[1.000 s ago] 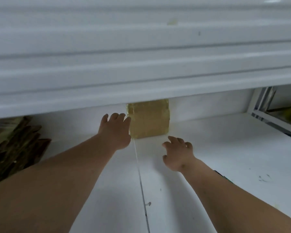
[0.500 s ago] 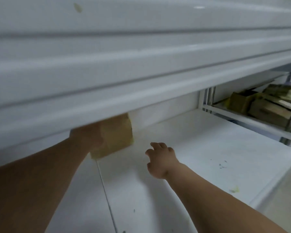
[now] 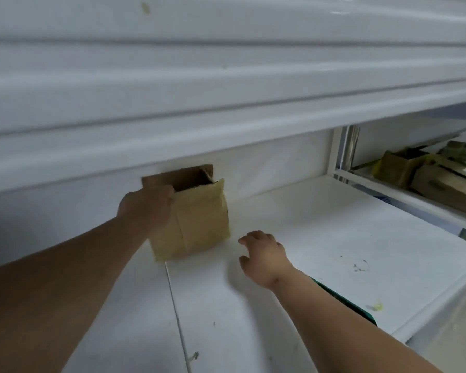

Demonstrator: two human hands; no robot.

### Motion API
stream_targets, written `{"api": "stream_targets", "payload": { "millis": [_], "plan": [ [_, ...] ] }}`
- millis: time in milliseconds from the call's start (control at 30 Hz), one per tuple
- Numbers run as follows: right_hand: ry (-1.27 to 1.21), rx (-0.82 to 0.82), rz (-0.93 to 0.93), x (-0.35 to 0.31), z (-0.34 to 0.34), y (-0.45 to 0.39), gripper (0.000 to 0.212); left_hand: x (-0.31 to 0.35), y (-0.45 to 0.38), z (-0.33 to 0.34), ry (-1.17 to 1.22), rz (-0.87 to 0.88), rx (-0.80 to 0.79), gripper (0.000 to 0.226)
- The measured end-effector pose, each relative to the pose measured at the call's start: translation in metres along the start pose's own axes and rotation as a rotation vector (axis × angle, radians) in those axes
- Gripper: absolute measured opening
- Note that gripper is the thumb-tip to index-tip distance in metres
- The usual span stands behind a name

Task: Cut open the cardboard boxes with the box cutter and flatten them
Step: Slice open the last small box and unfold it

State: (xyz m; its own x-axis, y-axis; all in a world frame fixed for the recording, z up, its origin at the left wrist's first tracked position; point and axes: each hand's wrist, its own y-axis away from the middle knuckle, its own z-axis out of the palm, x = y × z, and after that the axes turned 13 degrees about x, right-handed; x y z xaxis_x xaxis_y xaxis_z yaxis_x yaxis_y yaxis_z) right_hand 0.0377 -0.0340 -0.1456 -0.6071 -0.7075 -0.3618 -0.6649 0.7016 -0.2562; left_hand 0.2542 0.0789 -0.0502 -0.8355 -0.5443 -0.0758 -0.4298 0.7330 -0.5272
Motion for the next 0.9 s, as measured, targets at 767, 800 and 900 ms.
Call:
{"api": "stream_targets", "payload": {
  "millis": [767, 800, 900],
  "plan": [
    [-0.838, -0.009, 0.128, 0.040, -0.054, 0.051, 0.052, 0.062, 0.095, -0.097, 0.221, -0.389, -0.034, 0.013],
    [-0.814, -0.020, 0.137, 0.040, -0.054, 0.052, 0.050, 0.064, 0.098, -0.095, 0.184, -0.437, -0.063, 0.018],
    [-0.688, -0.045, 0.162, 0.036, -0.048, 0.059, 0.050, 0.073, 0.110, -0.084, -0.072, -0.382, -0.135, 0.056]
  ]
}}
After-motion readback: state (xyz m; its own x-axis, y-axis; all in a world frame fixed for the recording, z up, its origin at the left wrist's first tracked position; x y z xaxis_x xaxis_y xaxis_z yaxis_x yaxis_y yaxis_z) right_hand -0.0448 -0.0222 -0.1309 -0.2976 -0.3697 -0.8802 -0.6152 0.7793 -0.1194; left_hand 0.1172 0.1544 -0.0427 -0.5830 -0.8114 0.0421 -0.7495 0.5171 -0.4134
